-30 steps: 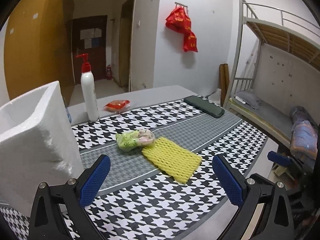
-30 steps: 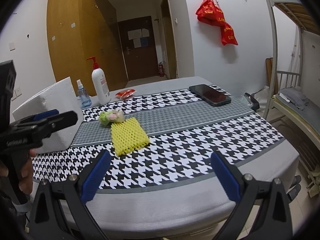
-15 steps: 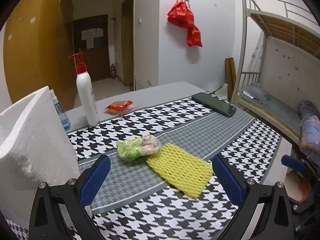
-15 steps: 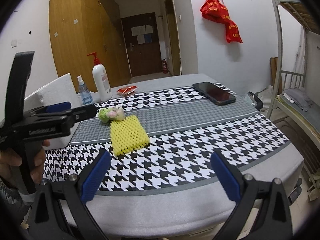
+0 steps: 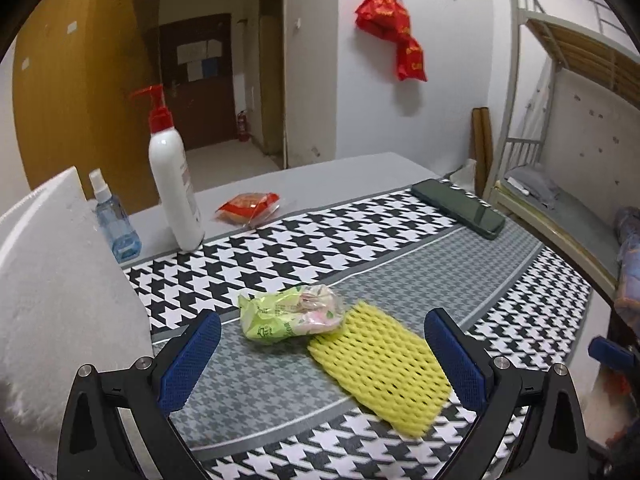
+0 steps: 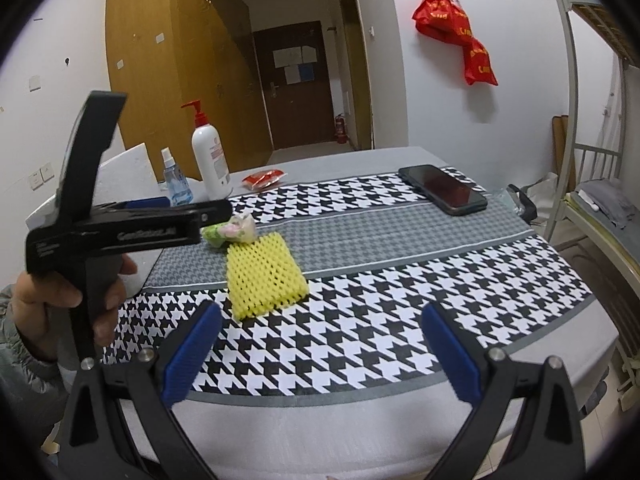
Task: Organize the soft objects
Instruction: 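Reach left gripper to the snack packet while right gripper approaches the yellow mesh sleeve, then close left gripper on the snack packet while right gripper closes on the yellow sleeve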
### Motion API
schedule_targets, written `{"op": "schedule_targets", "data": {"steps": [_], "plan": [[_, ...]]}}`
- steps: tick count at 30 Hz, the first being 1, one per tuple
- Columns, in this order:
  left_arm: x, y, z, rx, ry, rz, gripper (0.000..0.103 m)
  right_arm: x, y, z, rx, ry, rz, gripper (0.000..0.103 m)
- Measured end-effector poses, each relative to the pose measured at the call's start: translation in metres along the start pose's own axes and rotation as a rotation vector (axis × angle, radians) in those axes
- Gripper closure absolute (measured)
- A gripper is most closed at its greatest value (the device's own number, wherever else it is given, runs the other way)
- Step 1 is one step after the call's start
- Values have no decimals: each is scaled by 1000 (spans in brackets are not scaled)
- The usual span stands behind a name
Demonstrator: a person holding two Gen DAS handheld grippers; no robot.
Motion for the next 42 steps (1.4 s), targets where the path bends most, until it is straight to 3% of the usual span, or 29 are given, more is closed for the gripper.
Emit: {"op": "schedule_targets", "data": {"steps": [9, 18, 30, 34, 42], "plan": [[-28, 21, 1, 71, 73, -34, 1, -10, 5, -4, 0, -1, -40, 2], [-43, 32, -5, 113, 80, -78, 1, -22, 16, -5, 38, 10, -72, 2], [-67, 44, 2, 102, 146, -119, 2, -43, 35, -9, 107, 44, -115, 2], [-69, 50, 4, 118, 145, -128, 18, -45, 38, -9, 115, 46, -124, 2], [-65, 60, 6, 181, 130, -68, 28, -53, 47, -5, 153, 70, -129, 2]]}}
Point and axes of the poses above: each gripper's, at about its wrist camera, not at the fingertips, and x roughly against the way its jaws point, y to its left, z to its underside, the point moved 3 cm from there along -x, roughly the way its jaws point, and after that the axes turned 14 degrees about z, right-handed, at the moved point
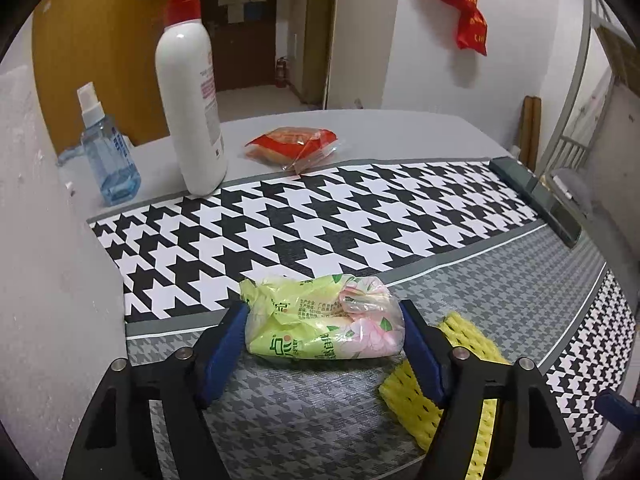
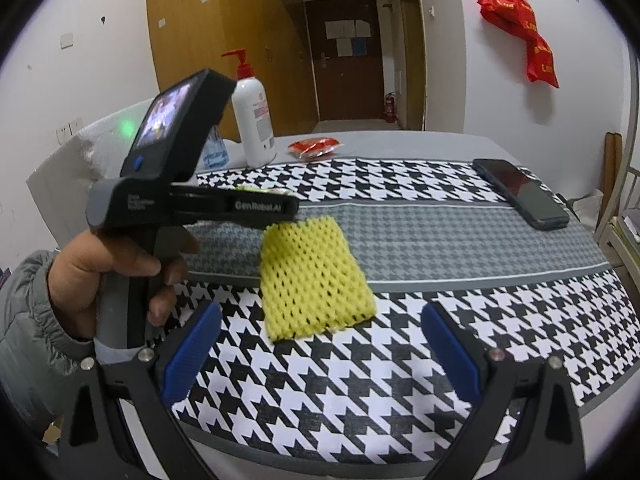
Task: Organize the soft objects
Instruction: 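Close left gripper on the snack packet while right gripper closes on the yellow sleeve, then lift and carry the snack packet and yellow sleeve toward the foam box with both grippers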
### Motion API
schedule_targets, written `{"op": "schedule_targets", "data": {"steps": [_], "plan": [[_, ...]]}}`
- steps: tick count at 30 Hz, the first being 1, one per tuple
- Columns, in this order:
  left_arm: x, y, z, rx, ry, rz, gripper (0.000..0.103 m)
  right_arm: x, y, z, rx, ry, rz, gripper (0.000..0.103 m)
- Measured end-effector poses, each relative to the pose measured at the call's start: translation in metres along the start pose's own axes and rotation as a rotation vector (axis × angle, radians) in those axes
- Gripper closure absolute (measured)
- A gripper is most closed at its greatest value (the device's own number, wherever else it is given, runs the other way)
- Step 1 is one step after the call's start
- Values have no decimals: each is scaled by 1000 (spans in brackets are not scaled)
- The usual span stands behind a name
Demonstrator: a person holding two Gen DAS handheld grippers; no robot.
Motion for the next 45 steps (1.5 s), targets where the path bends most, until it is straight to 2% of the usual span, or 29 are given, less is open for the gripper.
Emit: {"op": "schedule_targets", "data": {"steps": [10, 22, 25, 27, 29, 38, 40, 42, 43, 45], "plan": [[7, 3, 2, -5, -8, 15, 30, -8, 0, -5, 6, 39, -5, 2], [11, 5, 4, 2, -11, 14, 30, -25, 13, -15, 72, 73, 5, 2], [10, 7, 4, 2, -4, 13, 30, -30, 19, -14, 95, 88, 16, 11], [8, 7, 4, 2, 5, 11, 30, -35, 21, -14, 108, 104, 21, 28], [7, 7, 4, 2, 6, 10, 30, -41, 20, -12, 115, 130, 30, 34], [2, 6, 3, -2, 18, 22, 30, -45, 28, -11, 195, 140, 106, 38], [0, 5, 3, -3, 21, 24, 30, -45, 27, -12, 187, 149, 115, 47], [0, 5, 3, -5, 19, 28, 30, -46, 17, -14, 169, 160, 183, 80], [-1, 4, 3, -7, 18, 30, 30, -46, 12, -14, 153, 166, 192, 81], [-2, 3, 3, -12, 17, 37, 30, -43, 3, -14, 112, 178, 158, 81]]}}
Point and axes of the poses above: each gripper's, at about its wrist camera, not at the fingertips, and x roughly against the way its jaws point, y to its left, z to its underside, the point moved 3 cm from there along -x, roughly the way its jaws point, and after that the axes turned 14 degrees about z, right-handed, at the moved point
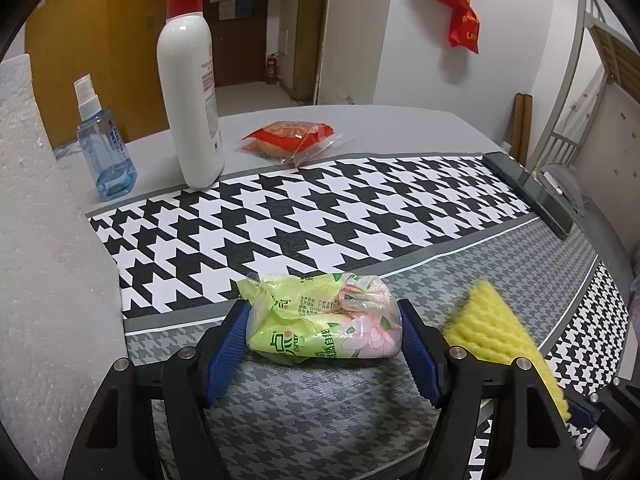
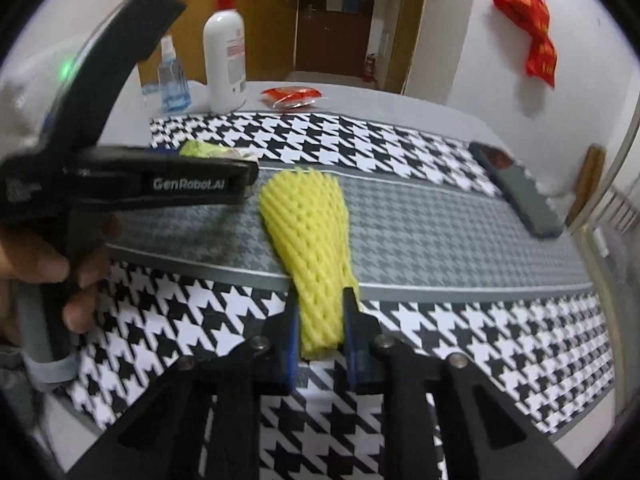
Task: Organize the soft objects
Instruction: 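Lift and carry the snack packet and yellow sleeve toward the foam box with both grippers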
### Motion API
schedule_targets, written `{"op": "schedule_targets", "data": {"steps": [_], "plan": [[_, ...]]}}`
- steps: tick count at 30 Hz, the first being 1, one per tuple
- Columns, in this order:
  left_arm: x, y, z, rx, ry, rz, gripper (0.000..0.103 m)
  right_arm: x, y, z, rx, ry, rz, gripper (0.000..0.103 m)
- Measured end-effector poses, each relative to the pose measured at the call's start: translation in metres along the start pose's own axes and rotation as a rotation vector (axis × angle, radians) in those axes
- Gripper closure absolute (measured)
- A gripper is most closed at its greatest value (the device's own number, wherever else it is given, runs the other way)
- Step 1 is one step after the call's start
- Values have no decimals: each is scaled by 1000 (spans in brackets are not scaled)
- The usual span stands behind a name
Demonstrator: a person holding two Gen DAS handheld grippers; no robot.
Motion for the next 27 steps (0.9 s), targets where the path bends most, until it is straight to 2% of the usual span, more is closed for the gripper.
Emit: {"op": "schedule_targets", "data": {"steps": [8, 13, 27], "plan": [[4, -3, 1, -12, -11, 28, 31, 19, -17, 13, -72, -2, 13, 82], [12, -12, 1, -29, -25, 64, 32, 41, -25, 17, -116, -34, 25, 82], [54, -51, 8, -168, -167, 94, 32, 68, -47, 34, -213, -46, 51, 81]]}}
Point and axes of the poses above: each gripper's, at about its wrist camera, not at the fingertips, and x roughly against the way its jaws point, y to its left, z to its underside, the point moved 3 cm from there along -x, roughly the way its jaws point, and after that the axes turned 14 degrees about z, right-handed, at the moved point
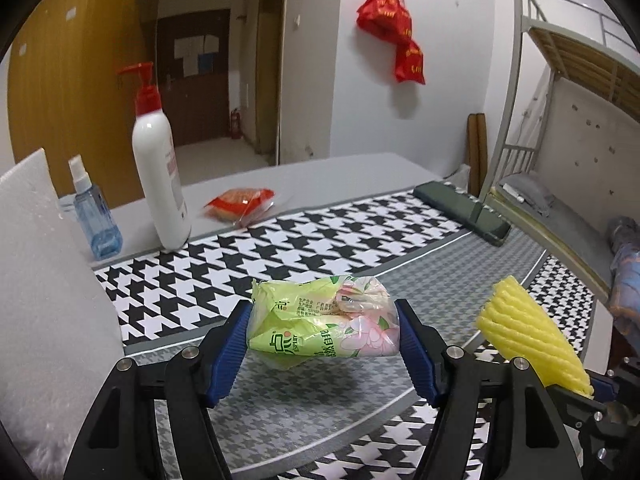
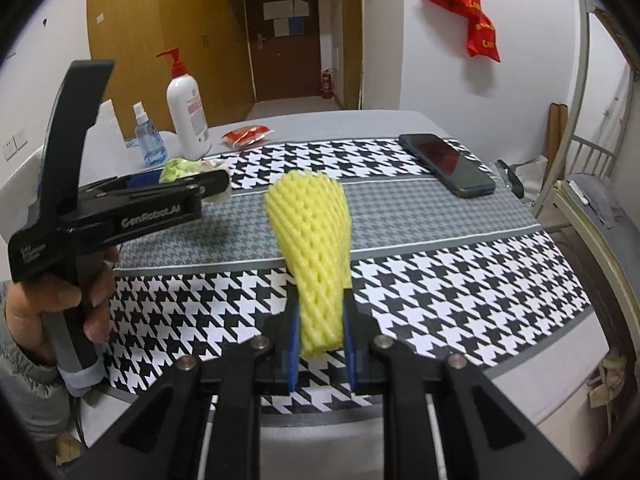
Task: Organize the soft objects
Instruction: 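Lift and carry the snack packet and yellow sleeve toward the foam box with both grippers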
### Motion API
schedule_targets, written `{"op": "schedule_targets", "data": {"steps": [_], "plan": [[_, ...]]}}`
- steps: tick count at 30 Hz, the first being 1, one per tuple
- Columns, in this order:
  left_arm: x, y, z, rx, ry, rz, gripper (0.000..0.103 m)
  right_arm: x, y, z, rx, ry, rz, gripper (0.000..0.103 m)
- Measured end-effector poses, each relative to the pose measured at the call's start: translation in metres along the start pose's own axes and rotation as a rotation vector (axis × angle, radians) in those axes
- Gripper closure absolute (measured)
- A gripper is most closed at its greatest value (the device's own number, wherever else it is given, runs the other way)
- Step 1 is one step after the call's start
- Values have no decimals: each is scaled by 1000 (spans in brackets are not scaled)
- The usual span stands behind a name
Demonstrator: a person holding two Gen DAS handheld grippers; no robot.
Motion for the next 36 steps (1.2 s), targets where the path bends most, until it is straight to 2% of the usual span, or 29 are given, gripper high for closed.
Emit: {"op": "schedule_targets", "data": {"steps": [6, 13, 23, 36], "plan": [[14, -15, -5, -51, -38, -9, 32, 15, -8, 2, -27, -11, 5, 81], [44, -26, -8, -60, -88, 26, 32, 39, -12, 0, -41, -51, 8, 81], [82, -29, -8, -79, -143, -5, 32, 63, 3, -7, -29, -100, -2, 81], [139, -10, -5, -59, -231, -75, 32, 90, 26, -16, -8, -164, -33, 81]]}}
Point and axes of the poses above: each gripper's, at about its wrist camera, not at the fingertips, and x roughly against the way its jaws point, y to its left, z to its underside, the point moved 3 cm from there along -x, roughly the way its jaws point, and after that the axes turned 14 degrees about z, right-handed, at the moved point
